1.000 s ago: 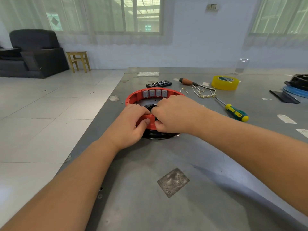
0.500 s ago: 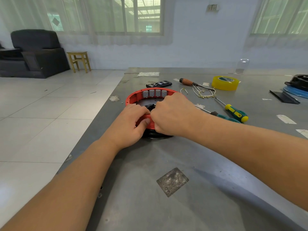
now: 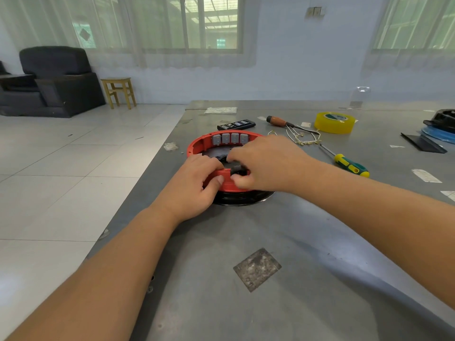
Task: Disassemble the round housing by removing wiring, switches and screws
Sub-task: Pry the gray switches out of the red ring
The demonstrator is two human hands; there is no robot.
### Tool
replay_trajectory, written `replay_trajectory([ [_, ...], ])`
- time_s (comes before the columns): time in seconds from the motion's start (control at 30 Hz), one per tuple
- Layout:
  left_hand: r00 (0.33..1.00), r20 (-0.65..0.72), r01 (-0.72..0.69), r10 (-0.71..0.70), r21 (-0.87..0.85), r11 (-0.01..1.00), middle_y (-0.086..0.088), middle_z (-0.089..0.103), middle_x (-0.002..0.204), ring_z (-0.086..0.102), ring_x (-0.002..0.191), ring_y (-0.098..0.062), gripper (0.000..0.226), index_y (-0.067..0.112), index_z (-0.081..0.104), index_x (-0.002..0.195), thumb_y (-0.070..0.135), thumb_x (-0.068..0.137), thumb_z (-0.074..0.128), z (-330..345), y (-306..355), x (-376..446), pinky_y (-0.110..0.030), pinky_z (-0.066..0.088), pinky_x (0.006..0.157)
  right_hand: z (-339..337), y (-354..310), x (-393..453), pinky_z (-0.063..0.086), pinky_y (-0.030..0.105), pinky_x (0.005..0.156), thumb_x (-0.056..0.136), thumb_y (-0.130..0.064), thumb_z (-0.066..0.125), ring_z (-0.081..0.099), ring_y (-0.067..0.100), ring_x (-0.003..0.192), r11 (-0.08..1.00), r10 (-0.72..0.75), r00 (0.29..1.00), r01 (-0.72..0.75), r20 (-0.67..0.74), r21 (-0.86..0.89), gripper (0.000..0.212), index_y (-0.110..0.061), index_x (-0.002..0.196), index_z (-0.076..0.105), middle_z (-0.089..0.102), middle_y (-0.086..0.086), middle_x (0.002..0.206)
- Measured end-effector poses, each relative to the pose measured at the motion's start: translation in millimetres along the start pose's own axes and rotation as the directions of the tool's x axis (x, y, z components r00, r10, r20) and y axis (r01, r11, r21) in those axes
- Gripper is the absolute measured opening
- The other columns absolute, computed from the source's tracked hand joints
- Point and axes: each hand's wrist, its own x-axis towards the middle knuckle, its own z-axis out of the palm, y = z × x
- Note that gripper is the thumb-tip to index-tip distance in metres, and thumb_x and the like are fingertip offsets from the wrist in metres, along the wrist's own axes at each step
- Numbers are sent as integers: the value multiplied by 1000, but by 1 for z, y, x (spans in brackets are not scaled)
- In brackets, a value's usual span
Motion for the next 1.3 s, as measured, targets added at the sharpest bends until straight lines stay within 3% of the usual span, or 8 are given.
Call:
replay_trajectory([
  [0.07,1000,8,30,-30,-3,1000,-3,63,101,52,100,-22,28,11,66,112,29,97,50,-1,3,0,-41,43,93,9,16,-9,45,31,69,90,-60,45,60,12,80,963,129,991,-133,36,233,36,-31,103,61,66,-13,84],
  [0.23,994,53,99,-100,30,995,13,66,119,53,113,-9,46,30,63,132,38,94,40,0,22,12,-37,26,112,52,9,-18,32,40,96,98,-32,30,52,16,80,812,385,923,-349,19,468,37,-21,70,52,53,-8,68],
  [0.37,968,169,185,-186,20,983,19,69,98,59,89,0,44,37,69,117,43,86,37,-5,36,35,-34,40,89,65,2,-19,31,40,94,95,-27,31,47,15,75,749,471,878,-349,-82,563,34,-26,64,46,49,-8,65],
  [0.47,909,276,330,-311,-24,944,15,70,97,61,93,-7,38,31,74,93,46,93,38,-11,38,63,-31,47,82,69,0,-23,31,38,97,98,-23,32,47,12,79,707,487,863,-298,-135,641,33,-21,73,54,53,-9,73],
  [0.63,787,456,395,-415,142,907,7,64,77,55,73,-9,56,24,69,71,45,111,36,-7,37,110,-25,34,65,71,0,-24,31,33,101,98,-18,33,47,7,87,626,542,824,-263,-166,734,27,-17,95,60,61,-4,90],
  [0.77,706,519,470,-482,165,867,2,70,90,54,76,-13,38,16,72,85,28,105,42,1,37,121,-29,35,66,74,-1,-24,33,35,98,95,-15,32,42,4,87,618,558,810,-261,-180,742,26,-16,96,59,62,-2,92],
  [0.93,734,481,443,-479,194,875,3,62,94,52,85,-11,44,24,64,78,28,108,32,8,41,121,-36,33,87,78,-1,-21,34,34,96,92,-20,30,40,0,86,598,604,778,-296,-176,745,23,-19,94,53,57,-4,87],
  [1.3,722,461,462,-516,234,855,-20,51,153,48,137,-34,51,7,52,143,30,115,16,24,51,114,-38,32,105,76,4,-23,36,42,95,91,-29,32,46,22,109,638,636,764,-441,-109,631,24,-19,79,50,49,-4,93],
])
